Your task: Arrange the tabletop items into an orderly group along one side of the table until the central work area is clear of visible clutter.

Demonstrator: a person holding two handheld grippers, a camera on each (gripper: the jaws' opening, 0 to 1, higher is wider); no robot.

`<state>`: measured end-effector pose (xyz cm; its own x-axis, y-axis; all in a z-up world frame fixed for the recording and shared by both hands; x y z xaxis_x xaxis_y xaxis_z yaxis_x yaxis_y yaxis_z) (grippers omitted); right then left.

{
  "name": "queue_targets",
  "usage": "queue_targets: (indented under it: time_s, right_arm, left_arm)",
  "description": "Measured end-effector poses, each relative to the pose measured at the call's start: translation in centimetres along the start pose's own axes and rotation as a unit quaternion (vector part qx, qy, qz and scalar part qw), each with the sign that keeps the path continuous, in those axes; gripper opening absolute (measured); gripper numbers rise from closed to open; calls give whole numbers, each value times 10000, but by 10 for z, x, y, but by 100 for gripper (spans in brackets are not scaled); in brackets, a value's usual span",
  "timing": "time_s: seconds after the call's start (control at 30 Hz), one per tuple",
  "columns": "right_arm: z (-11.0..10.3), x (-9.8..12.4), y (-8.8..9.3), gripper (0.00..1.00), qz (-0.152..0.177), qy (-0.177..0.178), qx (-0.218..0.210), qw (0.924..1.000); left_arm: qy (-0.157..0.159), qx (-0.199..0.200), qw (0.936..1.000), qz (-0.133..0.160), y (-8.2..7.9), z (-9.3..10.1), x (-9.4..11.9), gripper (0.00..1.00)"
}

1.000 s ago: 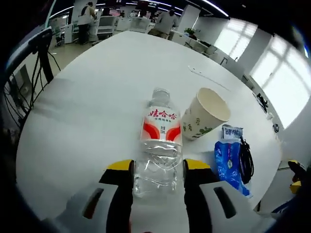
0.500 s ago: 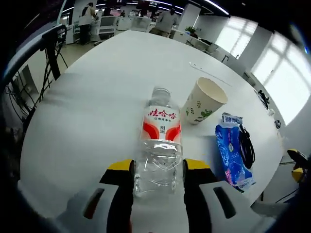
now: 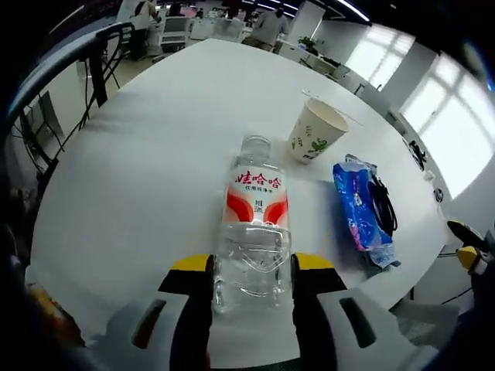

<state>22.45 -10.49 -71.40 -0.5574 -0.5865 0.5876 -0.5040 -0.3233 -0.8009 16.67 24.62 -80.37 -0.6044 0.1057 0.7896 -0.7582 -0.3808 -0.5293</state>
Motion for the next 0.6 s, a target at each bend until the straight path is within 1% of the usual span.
queue_targets:
  time_s: [0.2,0.27,0.33,0.5,0.6]
  right_arm:
    - [-4,0,2,68,-19,-34,-3,10000]
    - [-5,0,2,68,-25,-38,-7,10000]
    - [-6,-1,3,68,-32,-38,-14,10000]
    - [-10,-2,3,68,-30,-55,-11,10000]
    - [-12,-2,2,68,-20,-51,-29,10000]
  left_arm:
    - [25,-87,9999,-110,11,0,4,38]
    - [34,-146,9996,-249,15,2,7,38]
    - [37,-192,9993,-321,18,3,8,38]
    - [68,-209,9990,-400,24,4,12,38]
    - [106,-301,9984,-469,27,4,15,38]
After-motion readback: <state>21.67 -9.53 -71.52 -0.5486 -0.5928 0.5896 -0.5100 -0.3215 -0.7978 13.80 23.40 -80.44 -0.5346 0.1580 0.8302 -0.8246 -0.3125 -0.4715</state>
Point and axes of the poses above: the point that each gripper's makers call its tool centre point, and the gripper's own axes: x roughly backward along the fingers, z roughly to its right, y roughly out of its underside, the point moved 8 cm from there along x, roughly backward along the fingers
